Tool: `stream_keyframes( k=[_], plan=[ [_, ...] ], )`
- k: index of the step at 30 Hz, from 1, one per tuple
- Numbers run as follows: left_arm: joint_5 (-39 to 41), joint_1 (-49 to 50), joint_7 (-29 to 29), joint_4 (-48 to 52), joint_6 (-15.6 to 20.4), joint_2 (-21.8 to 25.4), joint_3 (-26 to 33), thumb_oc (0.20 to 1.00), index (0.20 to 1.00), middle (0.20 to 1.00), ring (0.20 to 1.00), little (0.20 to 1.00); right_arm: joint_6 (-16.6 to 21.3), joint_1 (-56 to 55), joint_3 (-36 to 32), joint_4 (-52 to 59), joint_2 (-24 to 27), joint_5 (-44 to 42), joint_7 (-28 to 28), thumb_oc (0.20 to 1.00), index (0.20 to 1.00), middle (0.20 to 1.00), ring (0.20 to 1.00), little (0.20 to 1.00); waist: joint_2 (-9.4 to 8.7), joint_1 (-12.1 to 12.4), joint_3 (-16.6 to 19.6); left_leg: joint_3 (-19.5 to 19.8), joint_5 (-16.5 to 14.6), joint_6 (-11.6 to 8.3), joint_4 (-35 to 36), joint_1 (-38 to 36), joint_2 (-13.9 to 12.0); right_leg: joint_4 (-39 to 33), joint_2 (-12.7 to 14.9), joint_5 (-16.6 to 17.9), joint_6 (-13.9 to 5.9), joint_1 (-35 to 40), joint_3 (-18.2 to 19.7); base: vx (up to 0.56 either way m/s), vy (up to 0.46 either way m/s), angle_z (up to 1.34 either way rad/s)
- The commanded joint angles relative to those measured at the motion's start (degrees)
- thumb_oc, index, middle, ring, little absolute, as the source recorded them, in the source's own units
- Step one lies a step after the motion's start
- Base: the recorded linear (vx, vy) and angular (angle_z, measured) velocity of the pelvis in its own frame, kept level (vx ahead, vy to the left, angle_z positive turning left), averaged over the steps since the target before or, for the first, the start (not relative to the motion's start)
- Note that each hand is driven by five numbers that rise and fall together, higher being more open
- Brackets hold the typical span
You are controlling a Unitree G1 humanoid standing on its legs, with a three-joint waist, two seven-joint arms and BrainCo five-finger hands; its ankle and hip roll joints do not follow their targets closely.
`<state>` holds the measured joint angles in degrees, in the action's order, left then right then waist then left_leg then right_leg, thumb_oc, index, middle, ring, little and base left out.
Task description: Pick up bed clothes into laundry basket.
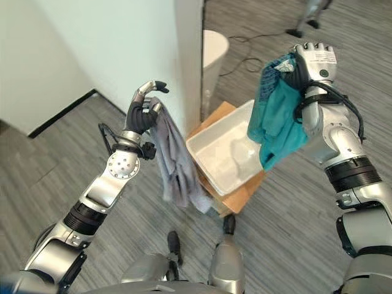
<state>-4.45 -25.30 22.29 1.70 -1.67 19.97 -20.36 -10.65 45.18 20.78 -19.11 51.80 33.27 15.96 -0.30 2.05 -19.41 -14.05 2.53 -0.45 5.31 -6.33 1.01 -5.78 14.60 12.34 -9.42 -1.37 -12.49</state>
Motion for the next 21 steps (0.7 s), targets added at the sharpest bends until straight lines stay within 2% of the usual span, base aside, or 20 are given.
stream_keyframes(
  k=[1,9,13,21],
  plan=[
    [1.1,-0.9,0.1,5.7,4.7,-2.3,1.0,0.200,0.200,0.200,0.200,0.200,-0.2,6.1,0.7,0.4,1.6,1.2,1.8,0.200,0.200,0.200,0.200,0.200,-0.15,1.1,6.1,-2.6,-1.9,-6.10,-0.3,2.3,-7.8,0.8,-1.3,-8.1,-3.75,3.1,-1.8,0.05,-0.033,0.26],
    [1.5,0.6,-1.3,7.6,4.9,-3.2,1.7,0.200,0.200,0.200,0.200,0.200,-0.4,-0.3,-2.3,-0.1,-1.4,0.3,0.4,0.200,0.200,0.200,0.200,0.200,1.10,1.9,6.4,0.1,-0.7,-7.49,-0.3,4.5,-8.9,0.8,-1.9,-9.4,-3.13,4.5,-5.4,0.05,-0.050,0.12],
    [1.8,0.5,-0.7,7.0,4.7,-3.8,1.7,0.200,0.200,0.200,0.200,0.200,-0.3,-2.6,-2.8,0.0,-4.0,0.9,0.8,0.200,0.200,0.200,0.200,0.200,1.63,2.1,6.2,0.5,-0.4,-7.81,-0.3,5.0,-9.3,0.8,-2.0,-9.8,-2.86,4.4,-5.8,0.00,-0.023,0.18],
    [2.4,0.7,-0.8,6.4,4.9,-4.1,1.4,0.200,0.200,0.200,0.200,0.200,0.3,-2.8,-0.6,-1.9,-5.8,0.9,0.6,0.200,0.200,0.200,0.200,0.200,2.05,2.6,5.8,0.5,-0.1,-8.12,-0.3,4.9,-9.9,0.8,-2.6,-10.2,-2.56,4.6,-5.7,0.00,-0.017,0.03]
  ],
)
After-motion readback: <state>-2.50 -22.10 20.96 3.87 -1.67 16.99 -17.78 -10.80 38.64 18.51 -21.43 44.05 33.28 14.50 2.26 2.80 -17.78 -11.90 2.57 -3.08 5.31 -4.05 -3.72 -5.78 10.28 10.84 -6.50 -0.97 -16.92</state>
